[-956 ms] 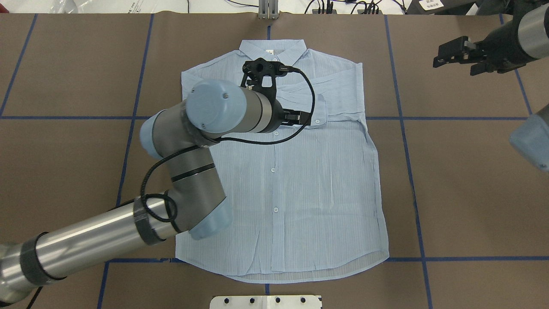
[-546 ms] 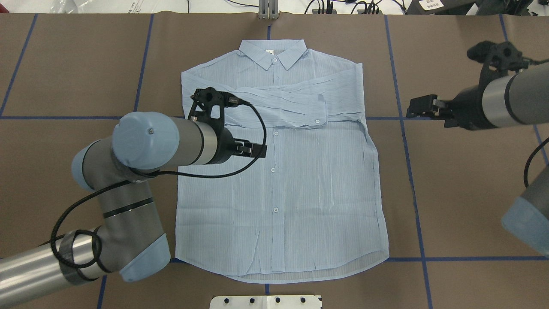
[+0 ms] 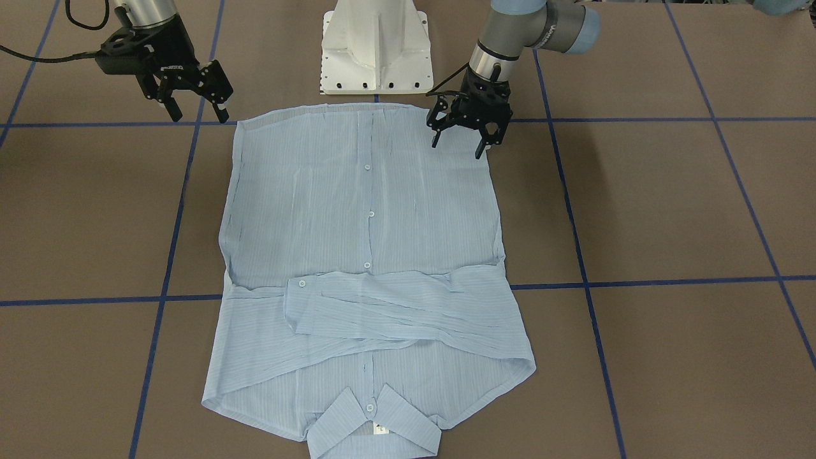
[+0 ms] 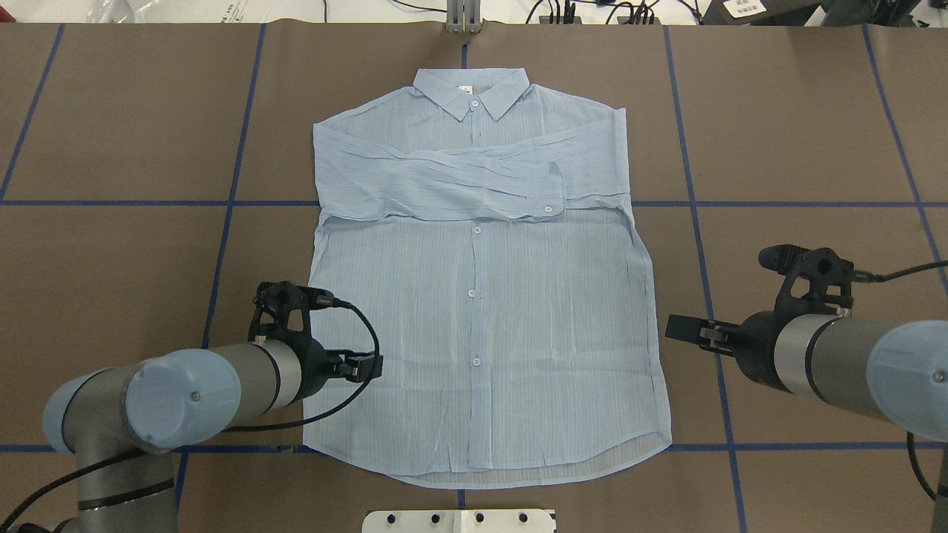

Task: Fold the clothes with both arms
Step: 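Release the sleeve and move both grippers to the shirt hem nearest the robot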

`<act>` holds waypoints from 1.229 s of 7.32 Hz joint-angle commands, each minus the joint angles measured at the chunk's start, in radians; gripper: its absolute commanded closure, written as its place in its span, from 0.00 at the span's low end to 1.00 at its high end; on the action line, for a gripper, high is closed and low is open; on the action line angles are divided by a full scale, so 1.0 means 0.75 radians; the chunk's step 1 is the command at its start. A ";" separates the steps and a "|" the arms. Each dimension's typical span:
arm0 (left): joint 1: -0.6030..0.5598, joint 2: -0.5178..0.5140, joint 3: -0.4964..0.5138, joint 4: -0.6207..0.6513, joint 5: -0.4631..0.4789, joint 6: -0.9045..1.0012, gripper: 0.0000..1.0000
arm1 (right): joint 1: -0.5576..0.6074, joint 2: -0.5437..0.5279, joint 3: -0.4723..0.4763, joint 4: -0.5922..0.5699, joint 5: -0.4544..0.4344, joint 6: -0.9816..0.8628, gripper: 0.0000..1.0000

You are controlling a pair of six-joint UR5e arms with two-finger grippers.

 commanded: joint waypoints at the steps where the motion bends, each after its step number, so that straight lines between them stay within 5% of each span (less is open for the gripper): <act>1: 0.082 0.120 -0.023 0.002 0.041 -0.074 0.00 | -0.060 -0.019 0.007 0.000 -0.051 0.028 0.00; 4: 0.127 0.149 -0.072 0.062 0.033 -0.155 0.01 | -0.062 -0.021 0.005 0.000 -0.053 0.028 0.00; 6: 0.187 0.141 -0.162 0.234 0.033 -0.235 0.27 | -0.062 -0.021 0.003 0.000 -0.055 0.028 0.00; 9: 0.201 0.126 -0.131 0.251 0.033 -0.235 0.35 | -0.064 -0.021 -0.003 0.000 -0.055 0.028 0.00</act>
